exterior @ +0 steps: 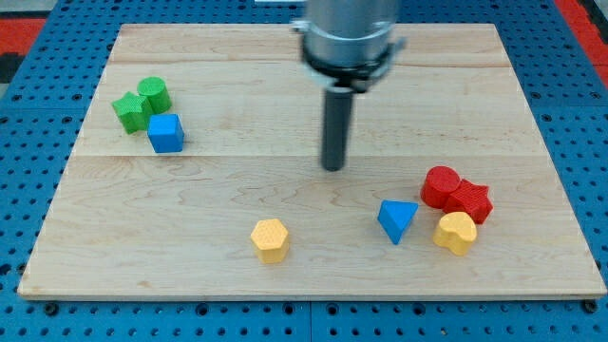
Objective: Place the blue cube above the red star
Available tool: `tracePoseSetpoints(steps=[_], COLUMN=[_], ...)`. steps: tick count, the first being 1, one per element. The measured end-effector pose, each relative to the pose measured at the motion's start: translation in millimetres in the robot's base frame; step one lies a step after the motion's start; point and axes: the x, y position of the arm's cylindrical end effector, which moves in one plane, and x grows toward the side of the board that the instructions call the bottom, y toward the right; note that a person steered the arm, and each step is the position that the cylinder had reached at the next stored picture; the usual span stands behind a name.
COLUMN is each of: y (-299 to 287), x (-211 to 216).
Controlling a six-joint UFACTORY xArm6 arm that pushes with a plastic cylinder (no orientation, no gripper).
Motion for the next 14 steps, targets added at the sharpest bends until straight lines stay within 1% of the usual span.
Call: tracePoseSetpoints(steps=[1, 2, 3, 4, 5, 6, 7, 8, 9, 10, 11, 12, 13, 14], y=[-91.7, -187.8, -207.5, -174.3, -105.7, -149.0, -120.2, -48.3, 42.9, 114.7, 116.9, 144.0, 170.1, 145.3], x=[8.3, 4.6, -46.6, -50.5, -54.8, -71.2, -81.2, -75.8, -32.7, -21.0, -26.3, -29.8, -11.4, -19.8])
